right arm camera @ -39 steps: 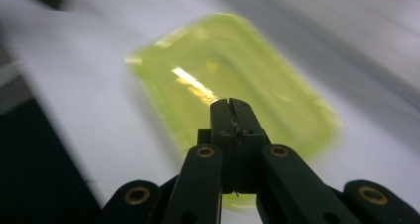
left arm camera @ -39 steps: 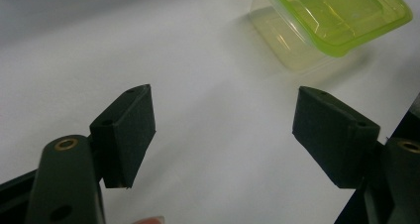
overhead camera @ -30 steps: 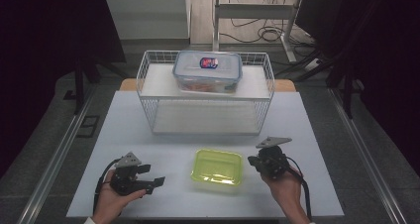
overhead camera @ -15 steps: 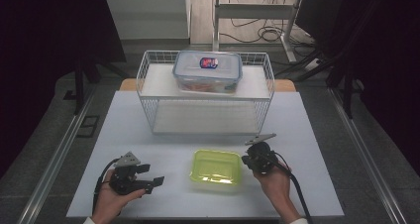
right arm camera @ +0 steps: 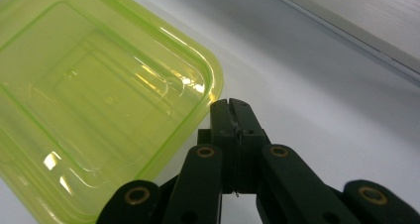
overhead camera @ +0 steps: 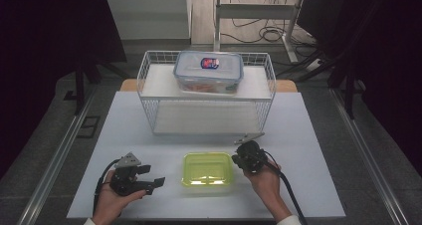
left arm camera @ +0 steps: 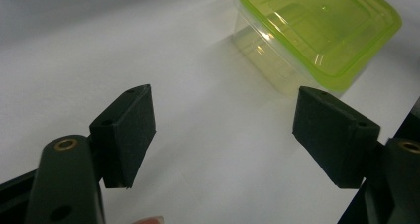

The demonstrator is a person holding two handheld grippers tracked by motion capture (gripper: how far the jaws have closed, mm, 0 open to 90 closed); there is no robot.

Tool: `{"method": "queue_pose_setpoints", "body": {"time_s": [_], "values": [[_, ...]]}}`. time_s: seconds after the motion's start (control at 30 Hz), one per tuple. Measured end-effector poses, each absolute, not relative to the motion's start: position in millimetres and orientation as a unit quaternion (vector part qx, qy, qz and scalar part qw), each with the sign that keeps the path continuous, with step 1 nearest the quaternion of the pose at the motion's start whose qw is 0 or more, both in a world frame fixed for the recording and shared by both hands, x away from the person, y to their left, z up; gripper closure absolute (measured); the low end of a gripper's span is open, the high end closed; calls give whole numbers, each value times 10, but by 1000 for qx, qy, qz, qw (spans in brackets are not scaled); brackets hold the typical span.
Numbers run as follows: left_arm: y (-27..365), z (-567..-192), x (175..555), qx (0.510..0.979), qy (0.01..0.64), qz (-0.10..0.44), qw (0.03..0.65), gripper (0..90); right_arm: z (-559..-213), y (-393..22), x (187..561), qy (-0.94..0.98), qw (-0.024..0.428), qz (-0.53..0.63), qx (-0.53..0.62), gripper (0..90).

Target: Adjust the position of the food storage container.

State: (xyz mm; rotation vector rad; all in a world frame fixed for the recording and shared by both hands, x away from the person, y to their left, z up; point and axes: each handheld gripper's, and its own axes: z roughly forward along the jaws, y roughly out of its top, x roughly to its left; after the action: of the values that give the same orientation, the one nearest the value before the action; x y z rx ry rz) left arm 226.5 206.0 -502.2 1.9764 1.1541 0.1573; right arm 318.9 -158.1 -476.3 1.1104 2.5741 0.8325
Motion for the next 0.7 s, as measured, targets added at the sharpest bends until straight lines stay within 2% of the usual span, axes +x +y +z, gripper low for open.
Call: {"method": "queue_pose_setpoints", "body": {"time_s": [0.23,0.33,0.37,0.4,0.43,0.57,0.6,0.67,0.7], "values": [[2047,-5025,2275,785,460,63,410,240,-4628,-1707,3105,859,111,318,386,884],[2038,-5023,2284,784,460,63,411,240,-4621,-1730,3085,856,117,324,385,844],[2034,-5026,2293,785,460,63,410,240,-4618,-1761,3066,854,120,331,383,788],[2034,-5026,2293,785,460,63,410,240,-4618,-1761,3066,854,120,331,383,788],[2032,-5030,2297,785,460,63,410,240,-4620,-1790,3045,850,114,337,388,687],[2033,-5040,2308,785,461,61,410,239,-4635,-1844,3021,839,96,346,409,476],[2036,-5040,2311,784,462,61,410,239,-4635,-1844,3021,839,96,346,409,476],[2043,-5036,2319,781,467,62,411,234,-4644,-1876,3009,834,82,346,421,372],[2043,-5036,2319,781,467,62,411,227,-4644,-1876,3009,834,82,346,421,372]]}}
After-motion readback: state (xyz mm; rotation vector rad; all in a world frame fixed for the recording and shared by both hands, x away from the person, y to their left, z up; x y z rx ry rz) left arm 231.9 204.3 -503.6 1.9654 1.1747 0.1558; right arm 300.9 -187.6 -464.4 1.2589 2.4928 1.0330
